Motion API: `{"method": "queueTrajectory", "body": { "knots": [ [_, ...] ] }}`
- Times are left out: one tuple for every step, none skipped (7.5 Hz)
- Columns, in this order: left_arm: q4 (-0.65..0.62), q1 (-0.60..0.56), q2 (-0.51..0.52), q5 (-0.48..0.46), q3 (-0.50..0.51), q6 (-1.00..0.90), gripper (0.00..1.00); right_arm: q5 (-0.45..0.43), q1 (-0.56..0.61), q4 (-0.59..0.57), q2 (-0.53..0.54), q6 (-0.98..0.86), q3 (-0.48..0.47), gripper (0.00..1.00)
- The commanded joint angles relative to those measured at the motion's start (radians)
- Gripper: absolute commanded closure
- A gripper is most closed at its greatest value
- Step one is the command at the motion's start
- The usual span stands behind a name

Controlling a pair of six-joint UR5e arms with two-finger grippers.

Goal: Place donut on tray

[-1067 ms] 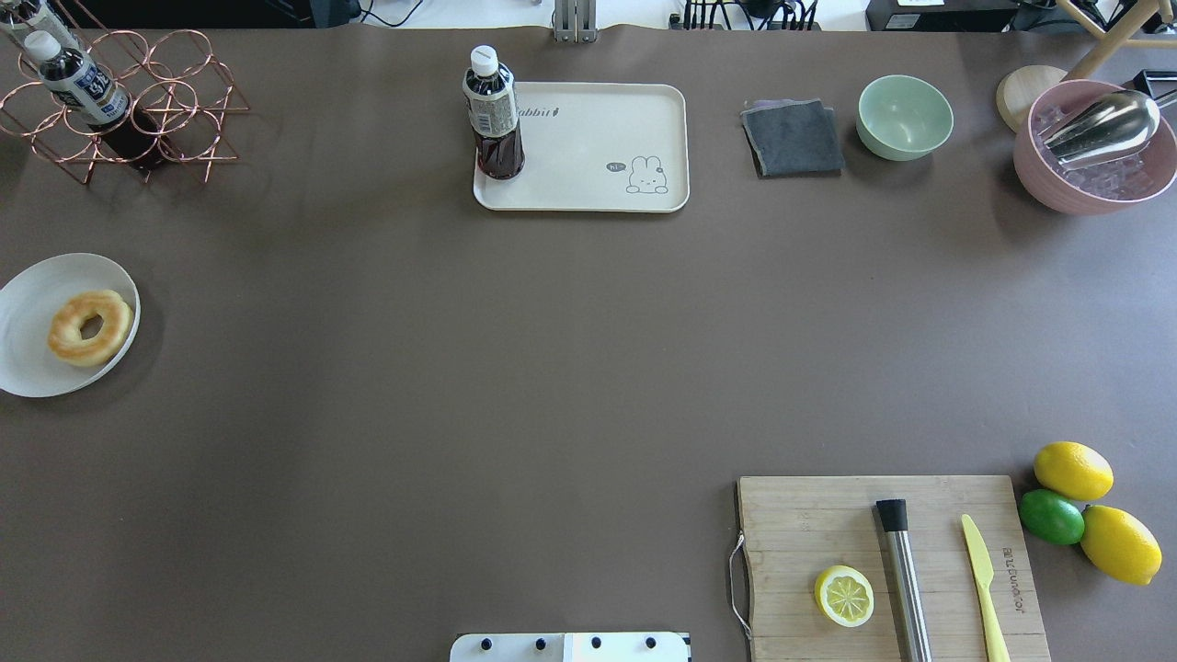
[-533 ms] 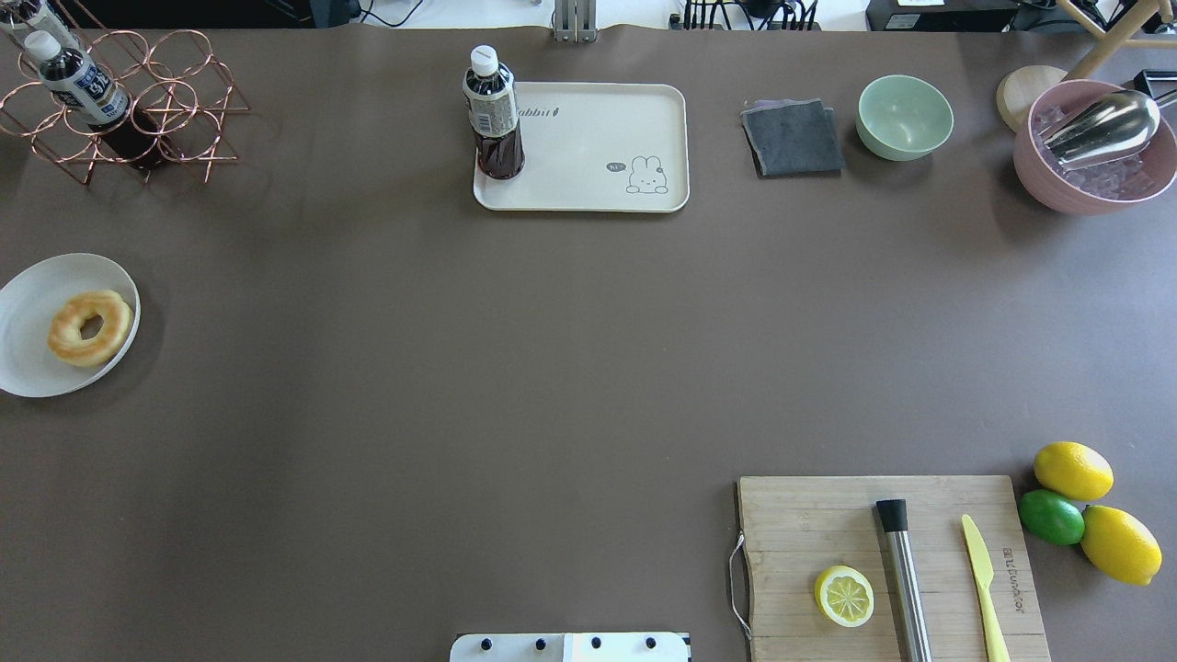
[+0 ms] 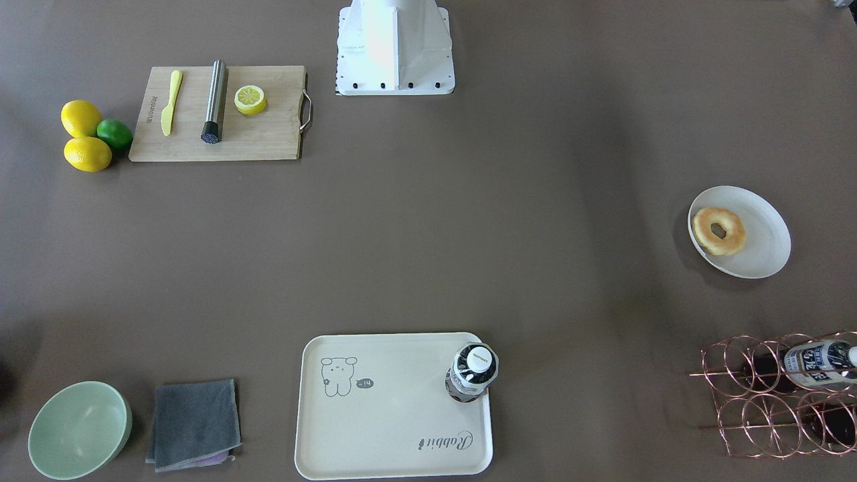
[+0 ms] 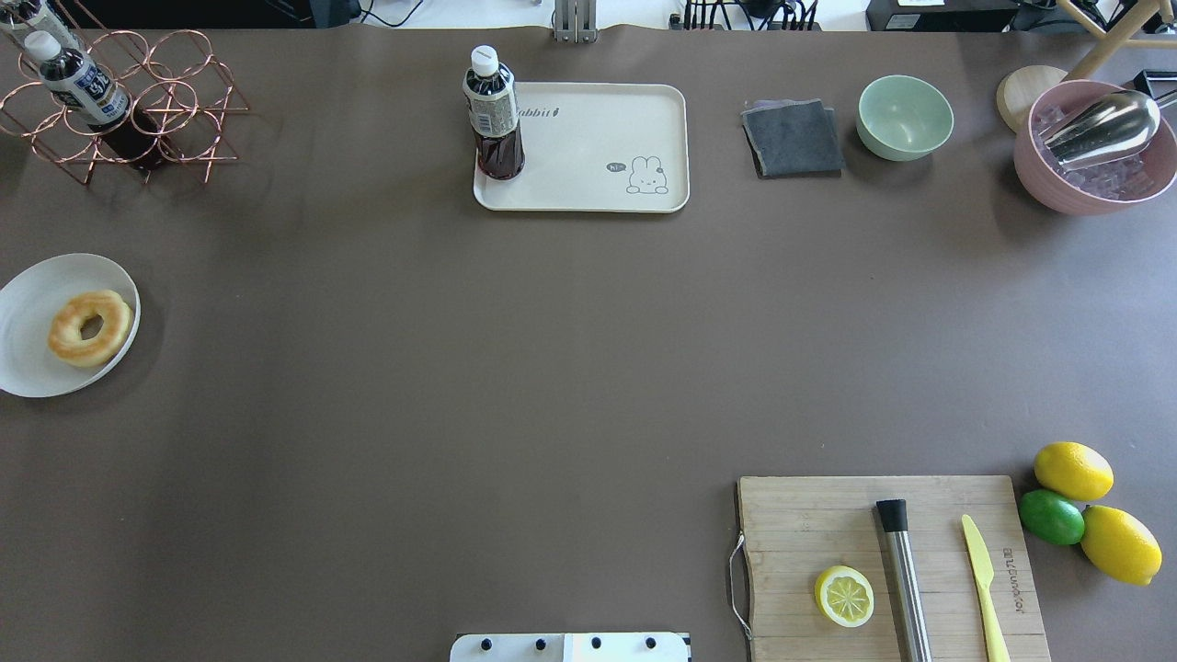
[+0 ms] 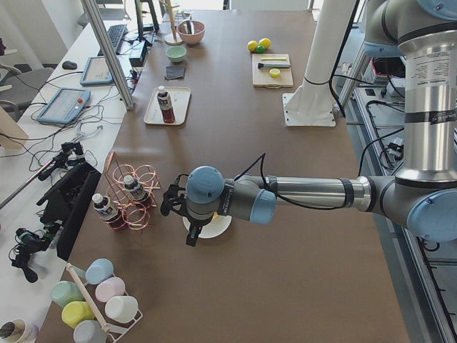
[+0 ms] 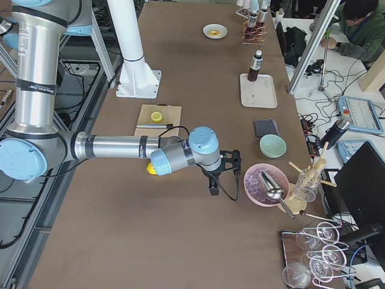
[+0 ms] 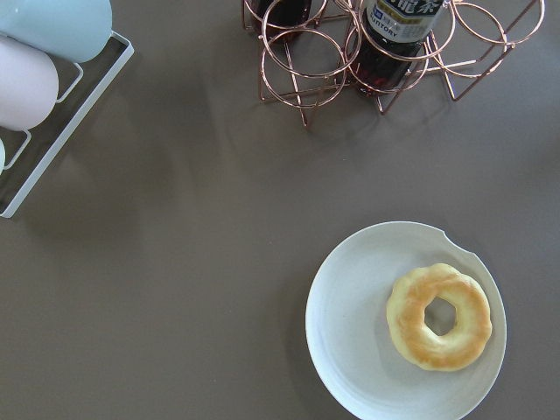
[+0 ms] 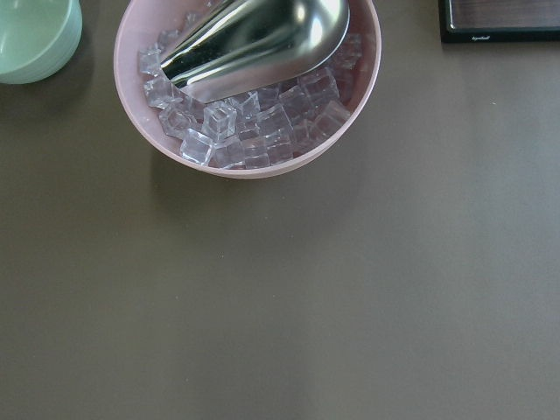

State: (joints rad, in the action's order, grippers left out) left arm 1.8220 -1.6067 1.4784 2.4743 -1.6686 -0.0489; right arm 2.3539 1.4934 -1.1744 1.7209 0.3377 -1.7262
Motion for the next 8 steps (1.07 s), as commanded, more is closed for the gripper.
{"method": "queueTrajectory", "body": {
  "knots": [
    [0.400,0.117,0.003,-0.006,0.248,0.180,0.02,-0.041,-0.088,0.099,0.005,0.147,0.002,0.00],
    [0.583,0.184,0.011,-0.036,0.350,0.270,0.02,-0.041,-0.088,0.104,0.005,0.147,0.016,0.00],
    [0.691,0.262,0.011,-0.081,0.383,0.390,0.02,-0.041,-0.088,0.104,0.005,0.147,0.017,0.00],
    [0.759,0.336,0.020,-0.110,0.410,0.478,0.03,-0.042,-0.088,0.104,0.005,0.147,0.023,0.00],
    [0.799,0.359,0.049,-0.115,0.456,0.533,0.03,-0.042,-0.088,0.105,0.005,0.147,0.027,0.00],
    [0.834,0.364,0.063,-0.115,0.492,0.570,0.07,-0.042,-0.088,0.108,0.005,0.147,0.030,0.00],
    [0.852,0.369,0.063,-0.115,0.495,0.619,0.20,-0.042,-0.088,0.110,0.008,0.147,0.030,0.00],
    [0.864,0.381,0.063,-0.113,0.495,0.650,0.31,-0.042,-0.087,0.110,0.012,0.147,0.030,0.00]
  ]
}}
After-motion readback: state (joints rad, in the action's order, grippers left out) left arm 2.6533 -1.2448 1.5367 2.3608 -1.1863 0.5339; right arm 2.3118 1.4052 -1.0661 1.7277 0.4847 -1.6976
